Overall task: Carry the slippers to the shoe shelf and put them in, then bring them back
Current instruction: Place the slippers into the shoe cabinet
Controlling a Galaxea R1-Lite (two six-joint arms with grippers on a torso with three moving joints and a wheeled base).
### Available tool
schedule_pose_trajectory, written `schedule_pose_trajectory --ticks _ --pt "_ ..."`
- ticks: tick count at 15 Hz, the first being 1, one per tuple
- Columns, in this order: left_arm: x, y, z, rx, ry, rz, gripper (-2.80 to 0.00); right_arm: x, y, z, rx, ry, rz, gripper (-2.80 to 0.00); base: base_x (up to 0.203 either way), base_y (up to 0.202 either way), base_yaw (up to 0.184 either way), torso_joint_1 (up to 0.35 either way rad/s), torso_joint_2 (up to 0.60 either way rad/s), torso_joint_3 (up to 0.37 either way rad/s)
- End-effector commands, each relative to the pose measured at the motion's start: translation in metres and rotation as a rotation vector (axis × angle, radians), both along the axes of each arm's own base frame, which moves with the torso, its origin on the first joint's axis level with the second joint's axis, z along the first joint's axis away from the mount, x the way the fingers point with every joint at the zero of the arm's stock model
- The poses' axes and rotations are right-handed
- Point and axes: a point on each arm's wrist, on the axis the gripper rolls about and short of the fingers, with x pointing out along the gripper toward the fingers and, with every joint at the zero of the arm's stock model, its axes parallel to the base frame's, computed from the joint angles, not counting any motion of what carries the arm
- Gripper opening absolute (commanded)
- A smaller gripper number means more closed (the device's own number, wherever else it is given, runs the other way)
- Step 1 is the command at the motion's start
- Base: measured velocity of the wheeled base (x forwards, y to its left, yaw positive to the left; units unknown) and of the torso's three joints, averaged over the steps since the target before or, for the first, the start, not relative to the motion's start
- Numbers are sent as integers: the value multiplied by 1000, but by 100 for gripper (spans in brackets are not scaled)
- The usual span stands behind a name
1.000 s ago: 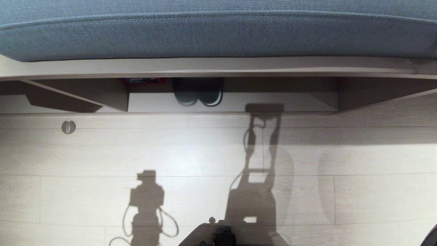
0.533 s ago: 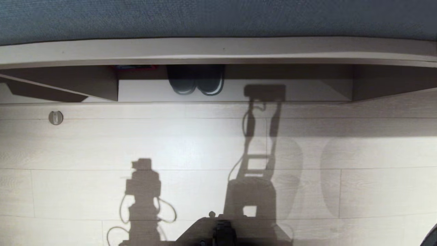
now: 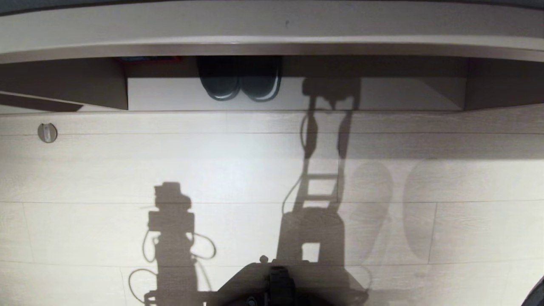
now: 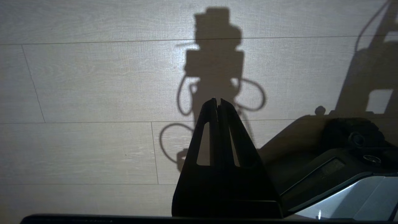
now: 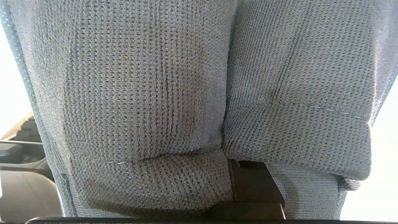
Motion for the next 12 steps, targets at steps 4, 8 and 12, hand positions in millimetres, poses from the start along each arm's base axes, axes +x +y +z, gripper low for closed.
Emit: schedule_pose_trajectory --ticks 4,8,12 --pt "0 0 0 2 -1 0 -280 0 0 2 3 -10 0 -280 0 0 0 3 2 -179" --pt "0 0 0 2 -1 0 -280 2 0 36 15 38 13 -280 0 0 0 2 3 -26" --pt "0 0 0 2 -1 0 -280 42 2 75 47 196 78 -280 0 0 0 0 0 0"
